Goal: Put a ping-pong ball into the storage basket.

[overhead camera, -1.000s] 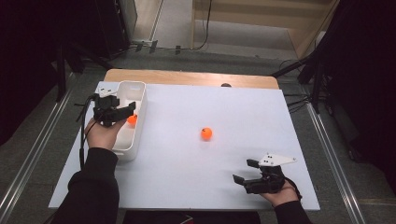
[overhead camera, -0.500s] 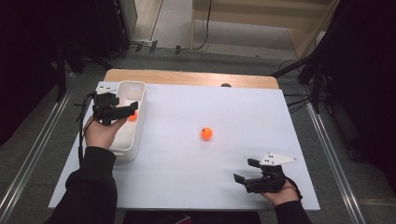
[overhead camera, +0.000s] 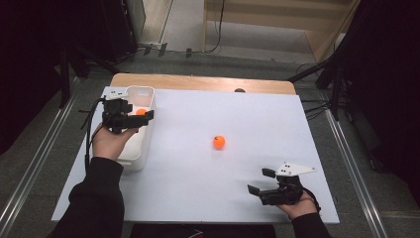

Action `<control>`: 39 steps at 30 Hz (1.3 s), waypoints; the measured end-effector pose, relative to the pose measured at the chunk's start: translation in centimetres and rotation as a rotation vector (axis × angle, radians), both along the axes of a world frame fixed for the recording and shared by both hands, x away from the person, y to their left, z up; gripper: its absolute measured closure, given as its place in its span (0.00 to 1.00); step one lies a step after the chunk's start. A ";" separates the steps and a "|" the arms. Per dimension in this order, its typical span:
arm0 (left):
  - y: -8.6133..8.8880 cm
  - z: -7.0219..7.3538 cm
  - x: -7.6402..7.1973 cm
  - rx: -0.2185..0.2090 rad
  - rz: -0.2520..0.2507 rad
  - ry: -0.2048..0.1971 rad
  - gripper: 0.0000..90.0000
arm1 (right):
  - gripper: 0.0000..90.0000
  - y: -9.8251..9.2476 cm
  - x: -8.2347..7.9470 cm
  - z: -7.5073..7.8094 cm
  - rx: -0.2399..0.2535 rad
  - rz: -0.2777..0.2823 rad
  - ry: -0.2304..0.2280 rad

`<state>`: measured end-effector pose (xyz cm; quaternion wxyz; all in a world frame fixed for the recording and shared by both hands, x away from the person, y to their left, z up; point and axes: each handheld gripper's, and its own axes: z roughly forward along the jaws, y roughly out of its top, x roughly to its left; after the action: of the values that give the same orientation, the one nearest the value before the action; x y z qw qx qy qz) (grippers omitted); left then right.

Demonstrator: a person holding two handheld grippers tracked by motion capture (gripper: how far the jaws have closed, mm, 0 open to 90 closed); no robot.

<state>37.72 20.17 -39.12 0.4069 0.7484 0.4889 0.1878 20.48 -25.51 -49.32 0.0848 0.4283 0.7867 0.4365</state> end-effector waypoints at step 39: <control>-4.7 0.6 -2.0 -0.010 -0.245 -0.015 0.19 | 0.14 0.3 0.0 0.1 0.012 0.018 -0.003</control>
<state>35.70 15.48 -38.53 0.4343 0.7989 0.3918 0.1399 20.43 -25.25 -49.22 0.0794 0.4211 0.7878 0.4425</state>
